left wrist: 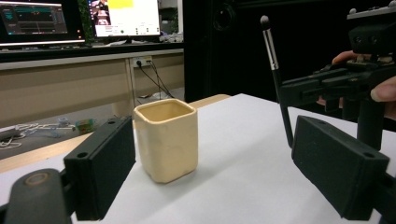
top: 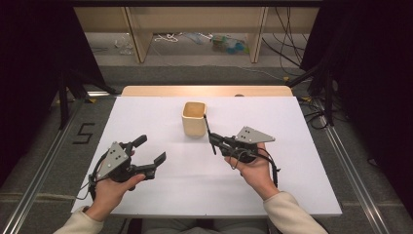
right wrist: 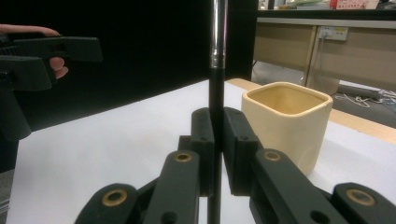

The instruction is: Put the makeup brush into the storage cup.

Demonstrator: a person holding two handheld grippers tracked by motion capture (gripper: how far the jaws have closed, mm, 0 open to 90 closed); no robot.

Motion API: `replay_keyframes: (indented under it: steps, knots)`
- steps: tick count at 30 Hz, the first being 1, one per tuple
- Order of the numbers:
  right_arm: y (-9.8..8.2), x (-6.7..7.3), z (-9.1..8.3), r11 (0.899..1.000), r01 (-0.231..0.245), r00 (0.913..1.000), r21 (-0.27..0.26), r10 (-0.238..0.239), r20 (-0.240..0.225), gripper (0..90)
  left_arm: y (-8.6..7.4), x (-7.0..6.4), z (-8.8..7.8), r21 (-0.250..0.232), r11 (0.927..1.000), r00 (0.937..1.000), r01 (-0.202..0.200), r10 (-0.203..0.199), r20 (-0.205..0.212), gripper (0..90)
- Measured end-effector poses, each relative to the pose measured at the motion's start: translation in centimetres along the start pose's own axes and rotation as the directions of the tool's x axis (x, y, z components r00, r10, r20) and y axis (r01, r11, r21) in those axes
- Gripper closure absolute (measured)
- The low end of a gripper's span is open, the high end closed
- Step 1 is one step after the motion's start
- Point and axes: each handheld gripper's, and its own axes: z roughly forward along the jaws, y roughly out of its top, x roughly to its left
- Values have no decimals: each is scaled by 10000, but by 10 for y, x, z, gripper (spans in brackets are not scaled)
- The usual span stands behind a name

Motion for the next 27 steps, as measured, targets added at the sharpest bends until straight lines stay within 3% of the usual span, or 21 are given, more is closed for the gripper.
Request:
replay_keyframes:
  steps: [2,18,25,26,27]
  knots:
    - [1,0,0,9997,137,9999,184,-138,54,840,3,-1,5,-40,10000,9999,-88,88,79,154]
    - [1,2,4,9998,119,9999,143,-119,-11,840,12,-15,43,-39,9998,9985,-185,187,511,169]
    - [0,4,6,9999,158,9999,44,-158,-17,840,15,-20,54,141,9997,9976,223,-232,647,191]
    - [0,5,7,9999,134,9999,22,-134,-25,840,17,-17,56,-36,9996,9974,-278,280,671,198]
    - [0,5,7,9999,128,9999,-29,-128,-72,840,21,-8,56,91,9869,9869,-1612,1613,-67,201]
